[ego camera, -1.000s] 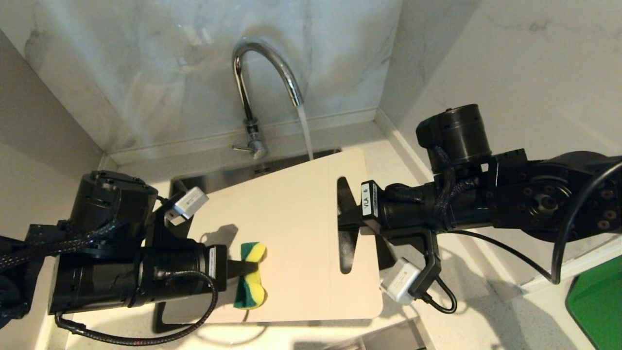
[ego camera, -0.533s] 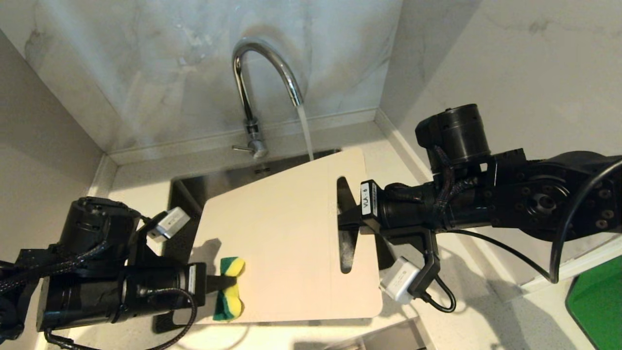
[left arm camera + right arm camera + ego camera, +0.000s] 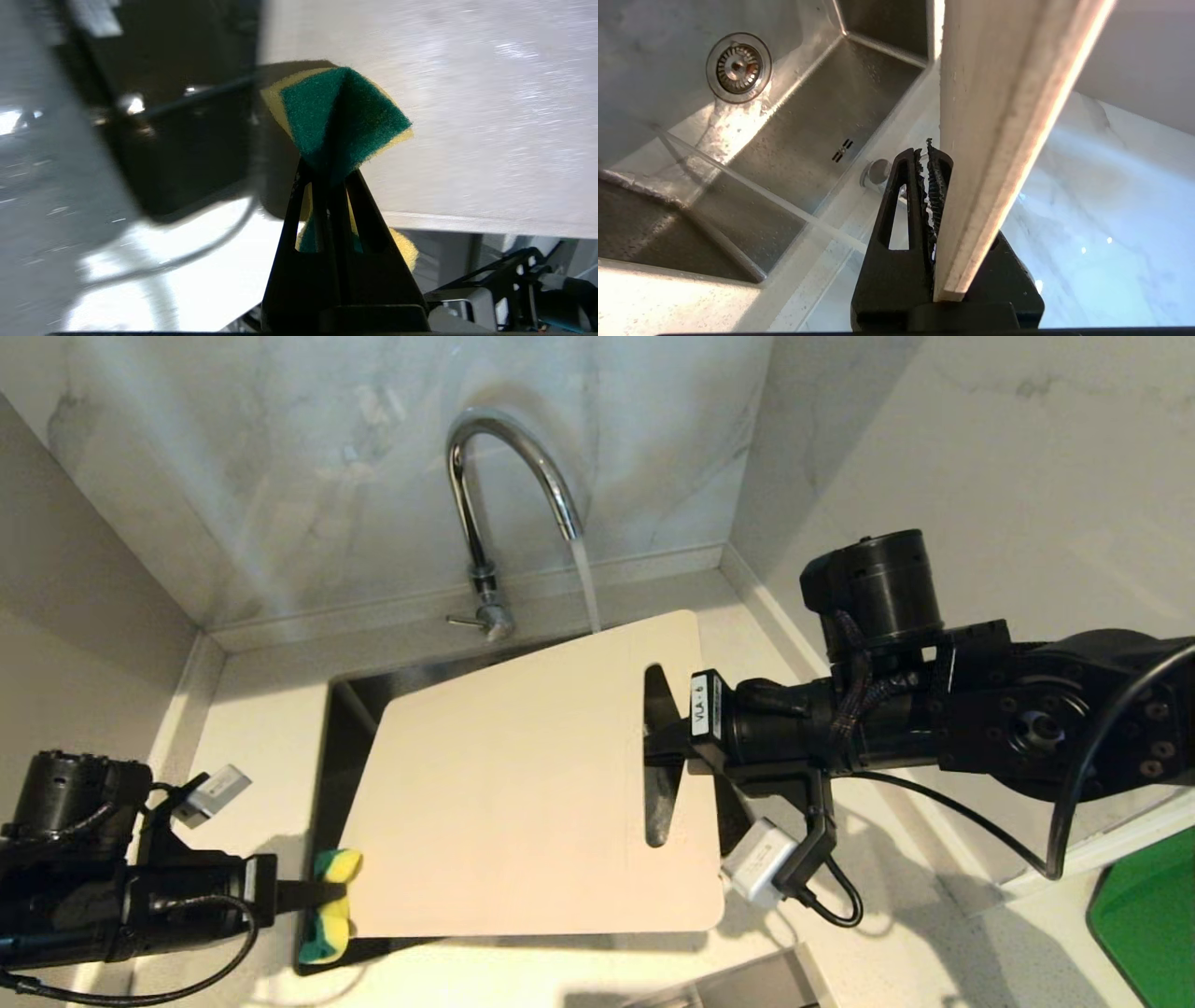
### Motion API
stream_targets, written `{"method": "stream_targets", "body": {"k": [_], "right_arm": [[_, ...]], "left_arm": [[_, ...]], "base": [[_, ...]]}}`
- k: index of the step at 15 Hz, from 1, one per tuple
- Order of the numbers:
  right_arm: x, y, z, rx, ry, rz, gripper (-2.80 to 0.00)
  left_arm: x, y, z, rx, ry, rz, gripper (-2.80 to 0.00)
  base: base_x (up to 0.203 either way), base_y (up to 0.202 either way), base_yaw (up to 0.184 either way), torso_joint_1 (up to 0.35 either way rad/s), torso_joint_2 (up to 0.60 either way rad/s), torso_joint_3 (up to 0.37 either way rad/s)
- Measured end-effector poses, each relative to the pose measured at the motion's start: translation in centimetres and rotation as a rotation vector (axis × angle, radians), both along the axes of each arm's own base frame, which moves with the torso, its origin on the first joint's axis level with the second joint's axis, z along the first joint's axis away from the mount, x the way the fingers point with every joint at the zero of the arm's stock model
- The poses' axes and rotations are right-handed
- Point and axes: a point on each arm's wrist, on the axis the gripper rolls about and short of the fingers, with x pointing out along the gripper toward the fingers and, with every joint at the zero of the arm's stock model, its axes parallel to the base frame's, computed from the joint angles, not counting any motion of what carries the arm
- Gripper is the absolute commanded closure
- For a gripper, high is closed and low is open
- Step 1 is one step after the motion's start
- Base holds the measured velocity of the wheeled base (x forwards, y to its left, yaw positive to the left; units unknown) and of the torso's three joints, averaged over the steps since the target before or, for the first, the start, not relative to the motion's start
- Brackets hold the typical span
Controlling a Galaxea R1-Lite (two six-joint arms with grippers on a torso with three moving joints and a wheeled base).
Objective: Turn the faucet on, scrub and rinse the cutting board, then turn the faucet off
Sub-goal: Scrub the cutting board underwater
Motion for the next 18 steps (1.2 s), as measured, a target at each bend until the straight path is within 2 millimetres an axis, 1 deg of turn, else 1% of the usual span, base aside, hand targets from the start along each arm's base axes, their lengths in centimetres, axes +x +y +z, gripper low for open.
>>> {"method": "stream_targets", "body": {"k": [3, 4, 6, 7, 9, 11, 13, 14, 16, 18], "right_arm": [[0.0, 0.0, -0.1, -0.001, 0.004, 0.003, 0.0], [-0.1, 0.0, -0.1, -0.001, 0.003, 0.004, 0.0], [-0.2, 0.0, -0.1, -0.001, 0.004, 0.005, 0.0], [-0.2, 0.0, -0.4, -0.005, 0.01, 0.005, 0.0], [-0.3, -0.1, -0.5, -0.008, 0.016, 0.006, 0.0], [-0.3, -0.1, -0.5, -0.01, 0.011, 0.007, 0.0], [-0.3, -0.1, -0.5, -0.01, 0.011, 0.007, 0.0], [-0.3, -0.1, -0.5, -0.009, 0.011, 0.008, 0.0], [-0.4, 0.2, -0.4, -0.007, 0.011, 0.015, 0.0], [-0.6, 0.5, -0.3, -0.005, 0.005, 0.028, 0.0]], "left_arm": [[-0.3, 3.3, -1.0, 0.0, 0.004, 0.033, 0.0], [-0.4, 4.0, -1.1, -0.012, 0.003, 0.043, 0.0], [-0.4, 4.6, -0.5, -0.029, -0.022, 0.06, 0.0], [-0.3, 4.6, 0.5, -0.041, -0.051, 0.07, 0.0], [0.2, 4.3, 4.0, -0.086, -0.129, 0.086, 0.0], [0.3, 3.8, 8.9, -0.153, -0.203, 0.079, 0.0], [-0.6, 2.9, 13.9, -0.239, -0.238, 0.035, 0.0], [-1.2, 1.9, 15.7, -0.282, -0.229, -0.002, 0.0], [-2.1, -0.4, 18.0, -0.32, -0.207, -0.058, 0.0], [-2.2, -3.2, 18.7, -0.31, -0.201, -0.09, 0.0]], "base": [[0.0, 0.0, 0.0, 0.0, 0.0, 0.0], [0.0, 0.0, 0.0, 0.0, 0.0, 0.0], [0.0, 0.0, 0.0, 0.0, 0.0, 0.0], [0.0, 0.0, 0.0, 0.0, 0.0, 0.0], [0.0, 0.0, 0.0, 0.0, 0.0, 0.0], [0.0, 0.0, 0.0, 0.0, 0.0, 0.0], [0.0, 0.0, 0.0, 0.0, 0.0, 0.0], [0.0, 0.0, 0.0, 0.0, 0.0, 0.0], [0.0, 0.0, 0.0, 0.0, 0.0, 0.0], [0.0, 0.0, 0.0, 0.0, 0.0, 0.0]]}}
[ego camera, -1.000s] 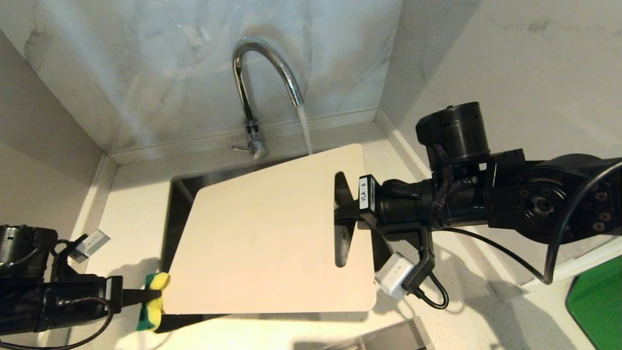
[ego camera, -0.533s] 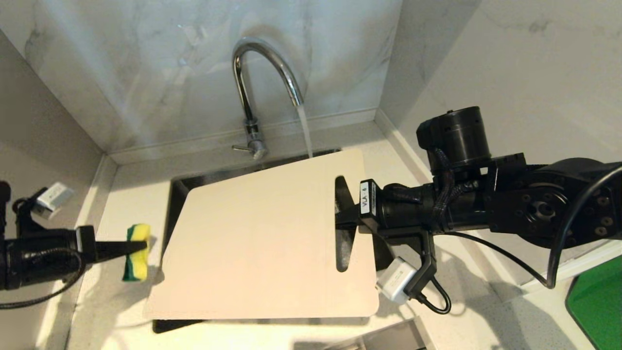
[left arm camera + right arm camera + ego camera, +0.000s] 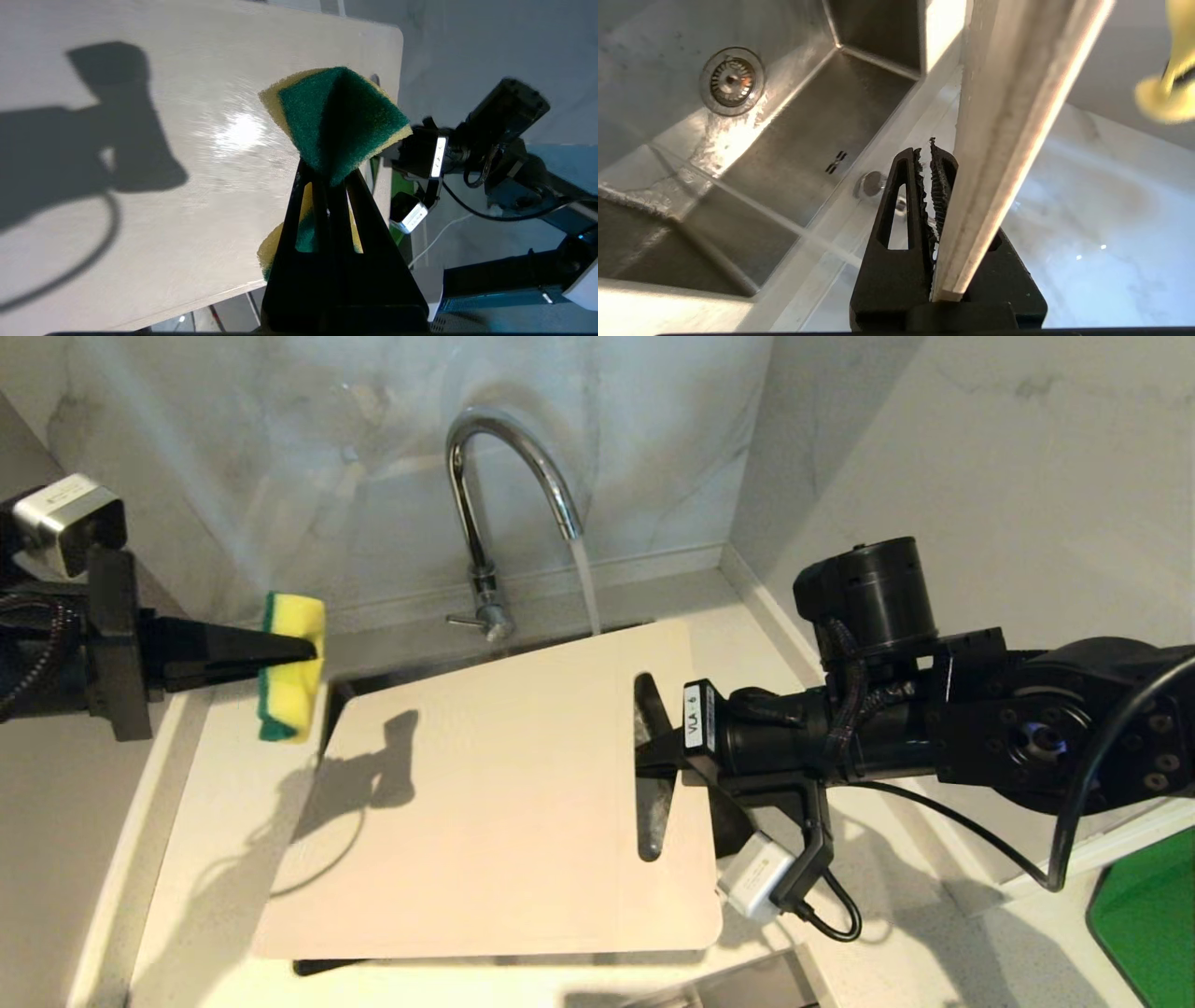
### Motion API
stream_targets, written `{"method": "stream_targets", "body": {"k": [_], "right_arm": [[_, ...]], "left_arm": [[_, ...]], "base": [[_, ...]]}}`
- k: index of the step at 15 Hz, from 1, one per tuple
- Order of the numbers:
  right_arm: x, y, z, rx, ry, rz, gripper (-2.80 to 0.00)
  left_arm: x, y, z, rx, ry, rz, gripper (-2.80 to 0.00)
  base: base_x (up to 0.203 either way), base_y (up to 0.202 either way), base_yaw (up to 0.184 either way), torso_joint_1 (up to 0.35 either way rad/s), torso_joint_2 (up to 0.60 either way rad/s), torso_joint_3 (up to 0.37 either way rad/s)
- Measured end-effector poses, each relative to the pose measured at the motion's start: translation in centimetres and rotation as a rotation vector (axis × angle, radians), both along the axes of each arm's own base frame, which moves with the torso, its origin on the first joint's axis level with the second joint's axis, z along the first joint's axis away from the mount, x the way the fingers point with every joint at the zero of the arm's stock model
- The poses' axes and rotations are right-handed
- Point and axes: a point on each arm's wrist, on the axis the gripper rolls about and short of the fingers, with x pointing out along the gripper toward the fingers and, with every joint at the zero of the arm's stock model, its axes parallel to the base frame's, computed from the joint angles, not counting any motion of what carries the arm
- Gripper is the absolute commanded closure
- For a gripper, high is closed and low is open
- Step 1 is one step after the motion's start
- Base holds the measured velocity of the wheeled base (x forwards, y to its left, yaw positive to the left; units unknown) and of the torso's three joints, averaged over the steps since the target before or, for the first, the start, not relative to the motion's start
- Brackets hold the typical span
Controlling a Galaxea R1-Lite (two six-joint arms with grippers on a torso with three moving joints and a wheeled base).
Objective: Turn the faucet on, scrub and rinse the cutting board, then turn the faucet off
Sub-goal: Scrub the cutting board underwater
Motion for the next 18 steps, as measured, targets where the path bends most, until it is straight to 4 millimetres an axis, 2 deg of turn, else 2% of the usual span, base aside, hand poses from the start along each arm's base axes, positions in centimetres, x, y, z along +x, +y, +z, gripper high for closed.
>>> {"method": "stream_targets", "body": {"k": [3, 5, 9, 13, 18], "right_arm": [[-0.1, 0.3, 0.0, -0.001, -0.003, 0.008, 0.0], [-0.3, 0.5, 0.1, 0.0, -0.005, 0.02, 0.0], [-0.7, 0.5, 0.2, 0.001, -0.005, 0.026, 0.0], [-1.0, 0.4, 0.3, 0.001, -0.003, 0.021, 0.0], [-1.1, 0.3, 0.4, 0.001, -0.003, 0.019, 0.0]], "left_arm": [[0.0, -5.2, -0.2, 0.053, 0.012, -0.033, 0.0], [1.0, -8.6, -0.8, 0.087, 0.003, -0.02, 0.0], [4.0, -12.3, -2.6, 0.118, 0.026, -0.022, 0.0], [6.3, -13.5, -4.6, 0.151, 0.073, -0.014, 0.0], [7.5, -11.7, -6.6, 0.192, 0.131, 0.045, 0.0]], "base": [[0.0, 0.0, 0.0, 0.0, 0.0, 0.0], [0.0, 0.0, 0.0, 0.0, 0.0, 0.0], [0.0, 0.0, 0.0, 0.0, 0.0, 0.0], [0.0, 0.0, 0.0, 0.0, 0.0, 0.0], [0.0, 0.0, 0.0, 0.0, 0.0, 0.0]]}}
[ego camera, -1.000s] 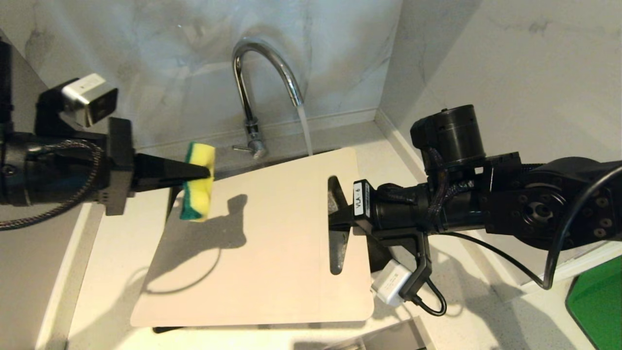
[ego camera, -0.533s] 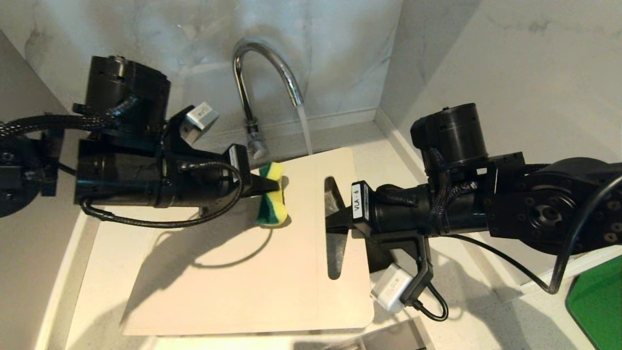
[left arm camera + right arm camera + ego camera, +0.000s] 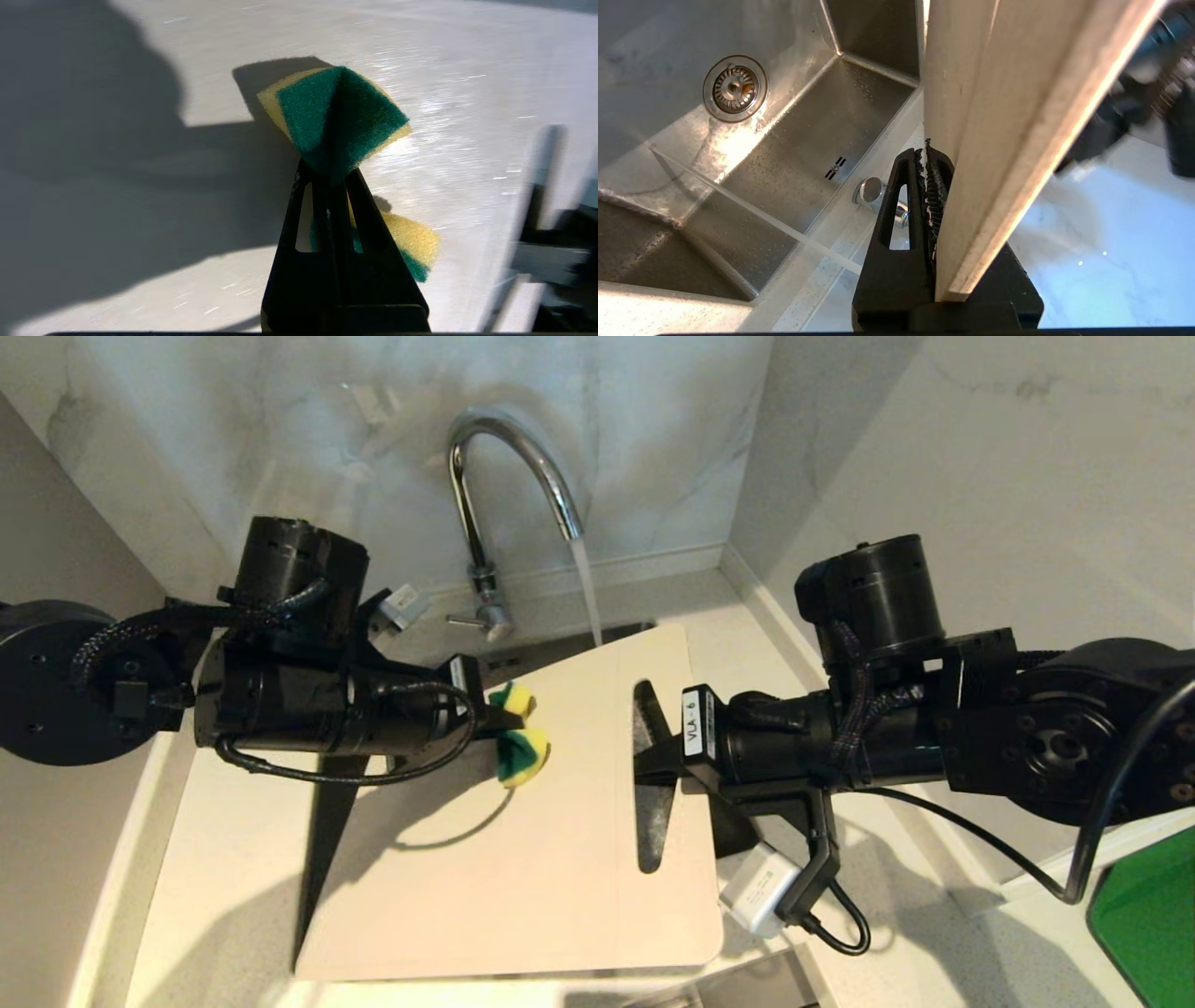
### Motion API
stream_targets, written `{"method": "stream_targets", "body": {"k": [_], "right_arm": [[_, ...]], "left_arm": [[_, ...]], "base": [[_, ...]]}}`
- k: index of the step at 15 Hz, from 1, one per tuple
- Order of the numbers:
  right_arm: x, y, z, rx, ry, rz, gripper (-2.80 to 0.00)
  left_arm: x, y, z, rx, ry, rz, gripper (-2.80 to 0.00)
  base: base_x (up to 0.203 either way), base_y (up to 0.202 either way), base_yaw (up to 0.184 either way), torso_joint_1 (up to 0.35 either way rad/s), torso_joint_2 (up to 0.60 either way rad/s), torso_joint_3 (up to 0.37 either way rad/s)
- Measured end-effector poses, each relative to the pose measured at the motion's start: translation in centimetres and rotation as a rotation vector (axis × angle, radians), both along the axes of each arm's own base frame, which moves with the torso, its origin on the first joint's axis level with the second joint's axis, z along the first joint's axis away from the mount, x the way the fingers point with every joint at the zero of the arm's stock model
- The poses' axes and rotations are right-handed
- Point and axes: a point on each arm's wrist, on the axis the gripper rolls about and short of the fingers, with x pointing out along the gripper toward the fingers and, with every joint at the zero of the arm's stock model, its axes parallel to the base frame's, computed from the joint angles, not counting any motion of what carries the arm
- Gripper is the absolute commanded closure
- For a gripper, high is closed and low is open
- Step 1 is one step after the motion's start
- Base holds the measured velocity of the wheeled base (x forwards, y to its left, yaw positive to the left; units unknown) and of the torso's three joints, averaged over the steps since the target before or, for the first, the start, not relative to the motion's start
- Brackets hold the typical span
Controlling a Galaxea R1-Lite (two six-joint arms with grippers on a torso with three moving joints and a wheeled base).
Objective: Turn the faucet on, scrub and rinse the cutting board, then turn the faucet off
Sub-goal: Scrub the cutting board underwater
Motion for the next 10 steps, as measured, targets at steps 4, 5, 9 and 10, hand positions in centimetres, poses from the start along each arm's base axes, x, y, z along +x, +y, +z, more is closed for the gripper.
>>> {"method": "stream_targets", "body": {"k": [4, 5, 9, 10], "right_arm": [[0.0, 0.0, 0.0, 0.002, -0.004, 0.001, 0.0], [0.0, 0.0, 0.0, 0.002, -0.003, 0.001, 0.0], [0.1, 0.0, 0.1, 0.005, -0.006, 0.003, 0.0], [0.1, 0.0, 0.1, 0.005, -0.006, 0.003, 0.0]], "left_arm": [[0.1, 2.8, -2.5, 0.033, 0.027, 0.022, 0.0], [0.1, 3.6, -3.4, 0.037, 0.03, 0.034, 0.0], [0.7, 7.7, -6.5, 0.029, 0.057, 0.092, 0.0], [0.8, 9.0, -7.3, 0.037, 0.068, 0.105, 0.0]], "base": [[0.0, 0.0, 0.0, 0.0, 0.0, 0.0], [0.0, 0.0, 0.0, 0.0, 0.0, 0.0], [0.0, 0.0, 0.0, 0.0, 0.0, 0.0], [0.0, 0.0, 0.0, 0.0, 0.0, 0.0]]}}
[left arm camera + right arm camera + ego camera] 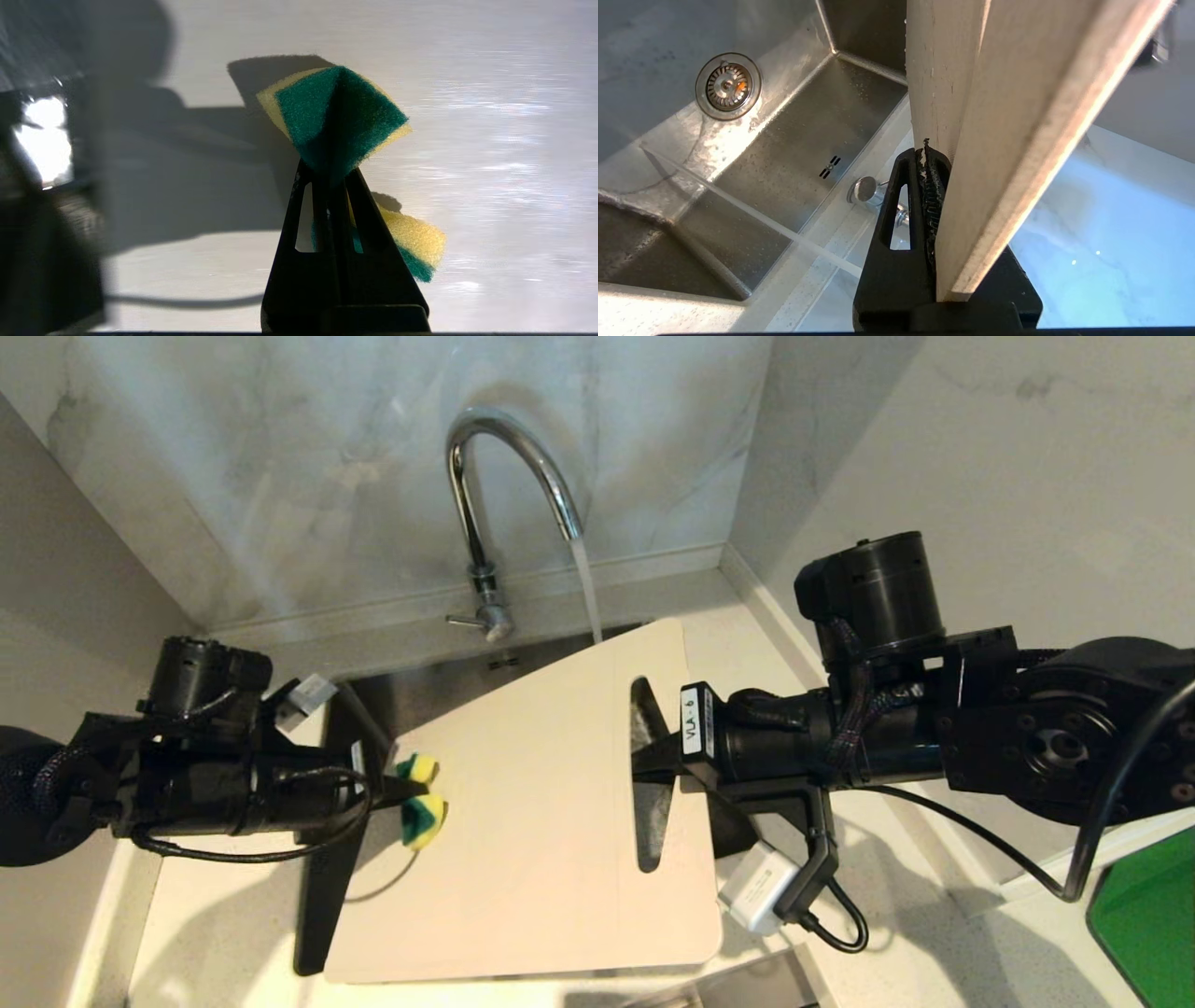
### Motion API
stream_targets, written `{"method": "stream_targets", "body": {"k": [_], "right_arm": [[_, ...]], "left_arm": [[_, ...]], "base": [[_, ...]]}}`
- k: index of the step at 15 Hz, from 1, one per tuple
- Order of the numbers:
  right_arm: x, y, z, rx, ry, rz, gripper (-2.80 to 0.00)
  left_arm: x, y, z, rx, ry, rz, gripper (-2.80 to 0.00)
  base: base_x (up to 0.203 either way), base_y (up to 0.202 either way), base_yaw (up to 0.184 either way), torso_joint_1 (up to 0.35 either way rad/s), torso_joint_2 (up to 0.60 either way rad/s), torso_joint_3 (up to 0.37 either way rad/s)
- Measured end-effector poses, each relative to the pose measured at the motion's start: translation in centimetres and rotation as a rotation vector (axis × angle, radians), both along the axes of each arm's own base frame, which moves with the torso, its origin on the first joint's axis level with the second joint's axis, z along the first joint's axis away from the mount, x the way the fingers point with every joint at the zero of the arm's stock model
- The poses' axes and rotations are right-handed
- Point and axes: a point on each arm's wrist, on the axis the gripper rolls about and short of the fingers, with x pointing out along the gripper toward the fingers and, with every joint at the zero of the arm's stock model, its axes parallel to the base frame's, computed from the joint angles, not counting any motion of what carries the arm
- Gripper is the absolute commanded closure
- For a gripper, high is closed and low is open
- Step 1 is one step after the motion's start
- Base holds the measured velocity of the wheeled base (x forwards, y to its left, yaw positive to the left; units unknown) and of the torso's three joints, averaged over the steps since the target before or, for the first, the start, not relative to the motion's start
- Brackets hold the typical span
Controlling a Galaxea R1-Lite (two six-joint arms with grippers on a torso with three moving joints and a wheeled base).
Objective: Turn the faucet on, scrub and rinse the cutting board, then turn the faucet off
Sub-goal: Scrub the cutting board underwater
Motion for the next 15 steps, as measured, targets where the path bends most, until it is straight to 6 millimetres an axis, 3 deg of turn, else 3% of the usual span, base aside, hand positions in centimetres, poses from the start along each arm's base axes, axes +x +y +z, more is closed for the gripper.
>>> {"method": "stream_targets", "body": {"k": [5, 8, 11, 15], "right_arm": [[-0.1, -0.1, 0.2, 0.005, -0.002, -0.001, 0.0], [-0.1, -0.2, 0.1, 0.004, -0.001, -0.003, 0.0], [-0.1, -0.3, -0.1, 0.001, 0.006, -0.005, 0.0], [-0.1, -0.3, -0.3, -0.005, 0.013, -0.011, 0.0]], "left_arm": [[-0.2, 5.4, -2.9, 0.024, 0.037, 0.061, 0.0], [-0.4, 7.2, -3.2, 0.033, 0.028, 0.085, 0.0], [-0.5, 7.4, -0.9, 0.012, -0.036, 0.099, 0.0], [-1.3, 7.3, 5.3, -0.107, -0.119, 0.124, 0.0]], "base": [[0.0, 0.0, 0.0, 0.0, 0.0, 0.0], [0.0, 0.0, 0.0, 0.0, 0.0, 0.0], [0.0, 0.0, 0.0, 0.0, 0.0, 0.0], [0.0, 0.0, 0.0, 0.0, 0.0, 0.0]]}}
